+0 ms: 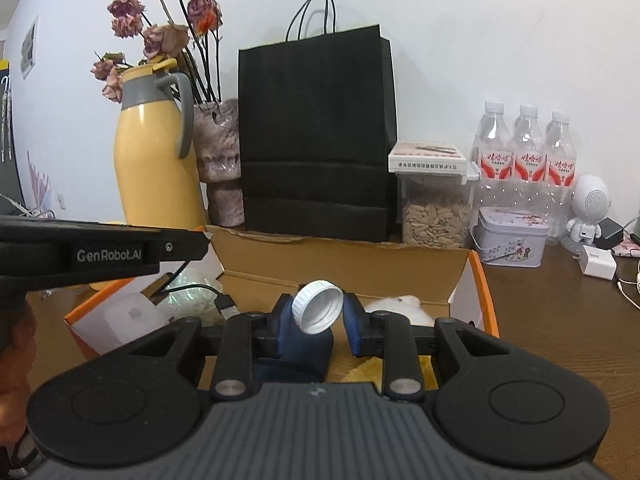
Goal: Organize objects
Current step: 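Carry the cap and cable plug into the cardboard box and open both tools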
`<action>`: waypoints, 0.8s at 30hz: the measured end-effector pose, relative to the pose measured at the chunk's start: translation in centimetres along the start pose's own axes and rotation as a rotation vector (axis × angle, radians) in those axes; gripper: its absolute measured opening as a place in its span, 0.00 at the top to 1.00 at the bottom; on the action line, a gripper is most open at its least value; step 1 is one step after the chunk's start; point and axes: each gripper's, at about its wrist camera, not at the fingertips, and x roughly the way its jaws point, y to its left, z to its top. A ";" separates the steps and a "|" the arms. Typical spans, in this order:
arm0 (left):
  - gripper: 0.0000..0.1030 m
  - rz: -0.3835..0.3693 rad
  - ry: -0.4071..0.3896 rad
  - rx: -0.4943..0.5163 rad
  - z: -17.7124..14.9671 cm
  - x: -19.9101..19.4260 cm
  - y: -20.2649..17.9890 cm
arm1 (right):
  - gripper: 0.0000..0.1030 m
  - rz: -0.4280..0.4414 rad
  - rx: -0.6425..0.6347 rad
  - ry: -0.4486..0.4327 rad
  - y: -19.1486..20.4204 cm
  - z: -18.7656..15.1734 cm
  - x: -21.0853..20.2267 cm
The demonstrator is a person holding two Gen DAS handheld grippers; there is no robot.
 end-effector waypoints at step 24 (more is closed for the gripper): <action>0.00 0.093 0.014 -0.015 -0.3 -0.2 -0.1 | 0.00 -0.055 -0.014 0.037 0.0 -0.3 -0.4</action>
